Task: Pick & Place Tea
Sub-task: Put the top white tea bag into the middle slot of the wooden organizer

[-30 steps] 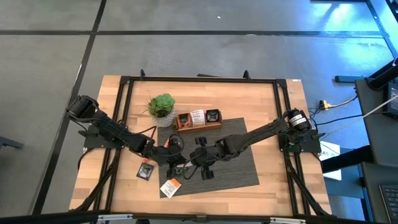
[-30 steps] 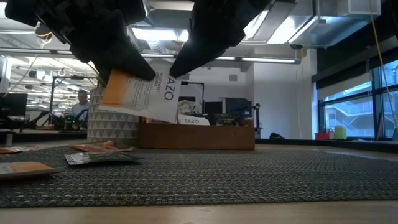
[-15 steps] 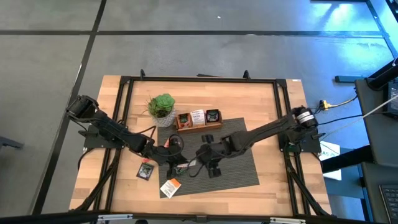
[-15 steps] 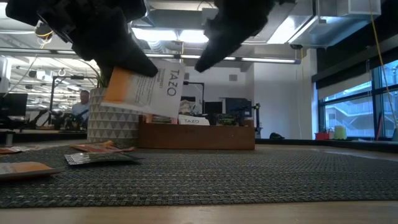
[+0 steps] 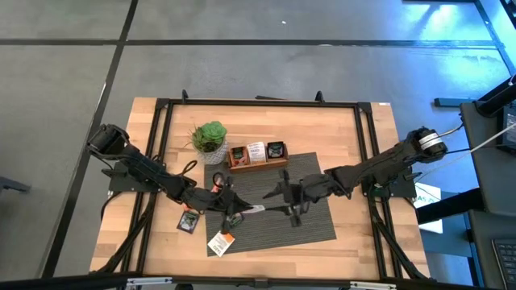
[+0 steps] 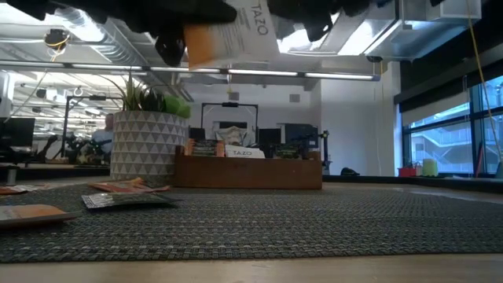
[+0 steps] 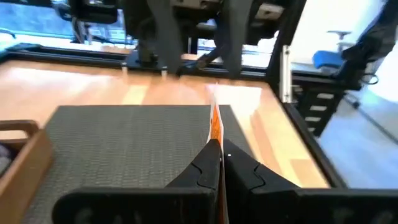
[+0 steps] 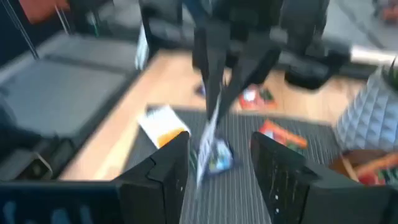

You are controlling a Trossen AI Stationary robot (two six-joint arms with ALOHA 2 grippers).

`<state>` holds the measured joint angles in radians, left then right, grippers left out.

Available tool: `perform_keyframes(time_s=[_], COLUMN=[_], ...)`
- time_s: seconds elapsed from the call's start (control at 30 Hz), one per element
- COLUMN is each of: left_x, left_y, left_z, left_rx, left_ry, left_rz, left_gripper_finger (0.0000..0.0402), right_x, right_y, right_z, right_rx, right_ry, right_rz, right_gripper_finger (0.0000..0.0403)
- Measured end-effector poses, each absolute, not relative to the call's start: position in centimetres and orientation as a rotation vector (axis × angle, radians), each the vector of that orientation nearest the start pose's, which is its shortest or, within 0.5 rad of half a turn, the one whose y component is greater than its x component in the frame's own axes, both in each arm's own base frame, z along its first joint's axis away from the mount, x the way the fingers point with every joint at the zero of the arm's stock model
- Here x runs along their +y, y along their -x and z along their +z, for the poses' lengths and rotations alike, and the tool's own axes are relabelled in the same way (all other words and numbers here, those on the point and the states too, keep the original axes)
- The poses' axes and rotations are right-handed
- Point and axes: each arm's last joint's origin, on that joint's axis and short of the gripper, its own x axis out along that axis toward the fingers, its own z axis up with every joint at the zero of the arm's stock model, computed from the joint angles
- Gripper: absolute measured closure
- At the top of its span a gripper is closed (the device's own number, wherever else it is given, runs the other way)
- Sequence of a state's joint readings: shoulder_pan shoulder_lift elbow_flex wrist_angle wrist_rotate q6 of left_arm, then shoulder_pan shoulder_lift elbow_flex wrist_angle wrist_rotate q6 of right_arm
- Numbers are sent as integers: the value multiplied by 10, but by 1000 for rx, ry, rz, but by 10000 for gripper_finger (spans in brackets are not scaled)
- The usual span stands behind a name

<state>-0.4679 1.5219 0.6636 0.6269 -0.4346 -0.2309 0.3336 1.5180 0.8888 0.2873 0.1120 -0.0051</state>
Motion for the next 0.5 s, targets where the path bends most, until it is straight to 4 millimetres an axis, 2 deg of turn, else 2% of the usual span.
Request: perform_keyframes(time_s=[0.27, 0.5], left_x=[-125, -123], left_y=[-279, -280], left_z=[209, 211], left_rx=[112, 84], left_ry=[107, 87], left_rz=[-2, 58], left_gripper_finger=[399, 399], right_x=[102, 102], right_y=[-307, -307], right_z=[229, 228], right_rx=[318, 323], right_ry=[46, -31], right_rz=[214, 186], right_gripper_finger=[230, 240])
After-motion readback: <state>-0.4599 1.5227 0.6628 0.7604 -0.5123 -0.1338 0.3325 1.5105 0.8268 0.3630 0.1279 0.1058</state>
